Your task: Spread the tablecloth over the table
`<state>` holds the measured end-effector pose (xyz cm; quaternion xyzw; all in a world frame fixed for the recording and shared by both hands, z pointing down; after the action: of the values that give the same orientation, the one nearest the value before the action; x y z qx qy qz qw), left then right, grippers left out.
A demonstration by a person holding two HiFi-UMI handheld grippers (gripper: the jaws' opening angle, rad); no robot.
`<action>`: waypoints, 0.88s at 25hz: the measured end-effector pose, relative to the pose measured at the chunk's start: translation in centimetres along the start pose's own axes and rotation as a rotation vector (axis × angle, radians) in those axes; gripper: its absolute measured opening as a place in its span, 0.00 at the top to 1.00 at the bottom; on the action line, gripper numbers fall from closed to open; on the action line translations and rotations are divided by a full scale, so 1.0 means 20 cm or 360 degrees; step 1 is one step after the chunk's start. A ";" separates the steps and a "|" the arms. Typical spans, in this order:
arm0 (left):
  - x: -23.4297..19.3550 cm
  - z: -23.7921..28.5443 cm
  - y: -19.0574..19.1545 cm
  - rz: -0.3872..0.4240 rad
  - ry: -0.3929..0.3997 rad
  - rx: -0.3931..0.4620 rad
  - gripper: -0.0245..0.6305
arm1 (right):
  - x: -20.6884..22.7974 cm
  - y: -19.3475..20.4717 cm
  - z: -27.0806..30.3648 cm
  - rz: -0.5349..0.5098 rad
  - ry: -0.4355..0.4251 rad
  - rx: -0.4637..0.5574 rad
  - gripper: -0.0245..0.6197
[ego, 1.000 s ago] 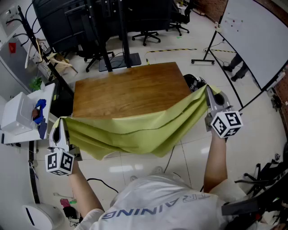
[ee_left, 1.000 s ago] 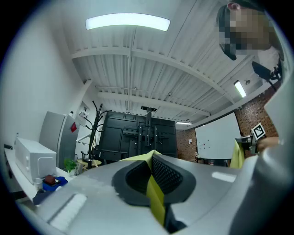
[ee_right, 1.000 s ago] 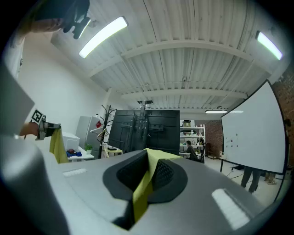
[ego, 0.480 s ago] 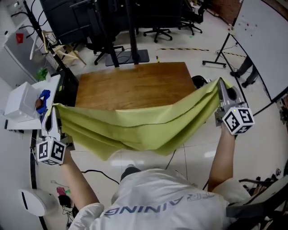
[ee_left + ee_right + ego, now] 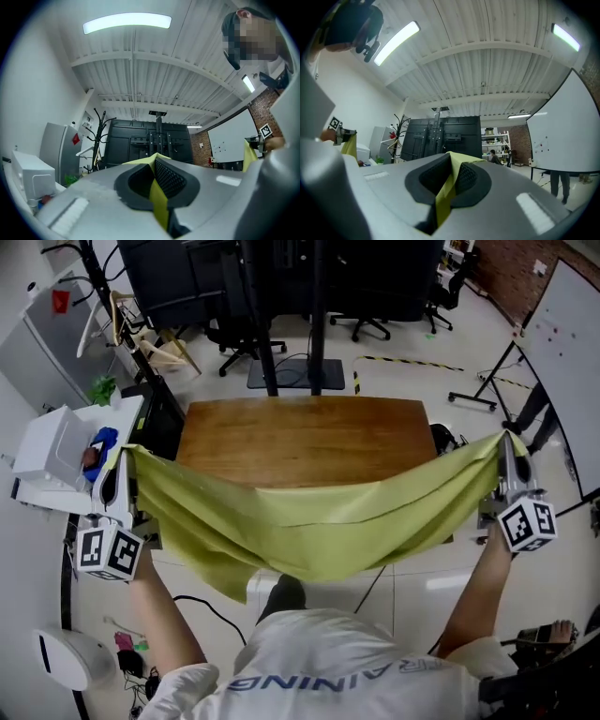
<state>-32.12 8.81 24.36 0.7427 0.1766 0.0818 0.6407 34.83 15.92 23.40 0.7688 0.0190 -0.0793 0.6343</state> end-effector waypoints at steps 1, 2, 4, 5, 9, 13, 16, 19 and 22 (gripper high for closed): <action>-0.04 0.06 0.01 -0.0006 0.0002 0.0001 0.95 | 0.04 0.00 0.05 0.0005 0.0042 -0.0002 0.95; -0.09 0.13 0.02 -0.0015 0.0001 -0.0003 0.95 | 0.08 0.00 0.11 0.0017 0.0089 -0.0006 0.95; -0.21 0.25 0.05 -0.0038 -0.0004 -0.0025 0.95 | 0.17 0.00 0.21 0.0056 0.0187 -0.0020 0.95; -0.27 0.30 0.06 -0.0047 -0.0004 -0.0037 0.95 | 0.21 0.00 0.26 0.0066 0.0232 -0.0034 0.95; -0.42 0.50 0.11 -0.0062 0.0038 -0.0057 0.96 | 0.19 0.03 0.45 0.0036 0.0310 -0.0082 0.95; -0.52 0.71 0.19 -0.0043 -0.0018 -0.0097 0.96 | 0.11 0.09 0.65 0.0007 0.0304 -0.0155 0.95; -0.57 0.88 0.25 -0.0023 -0.0090 -0.0149 0.95 | 0.10 0.14 0.80 0.0003 0.0290 -0.0207 0.95; -0.59 1.01 0.32 -0.0029 -0.0121 -0.0204 0.95 | 0.16 0.22 0.92 -0.0012 0.0275 -0.0264 0.95; -0.60 1.15 0.38 0.0034 -0.0141 -0.0240 0.95 | 0.22 0.33 1.06 -0.0043 0.0226 -0.0338 0.95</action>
<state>-34.02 -17.76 29.19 0.6970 0.1335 0.0687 0.7012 37.99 -6.40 25.33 0.7008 0.0825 -0.0307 0.7080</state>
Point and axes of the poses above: the fingertips, and each gripper's own axes: z forward along the fingers, x to its right, y out of its underside, the point moved 7 cm from there along -z, backward along the fingers, and after that the axes turned 7 degrees about -z, right-handed, at the moved point
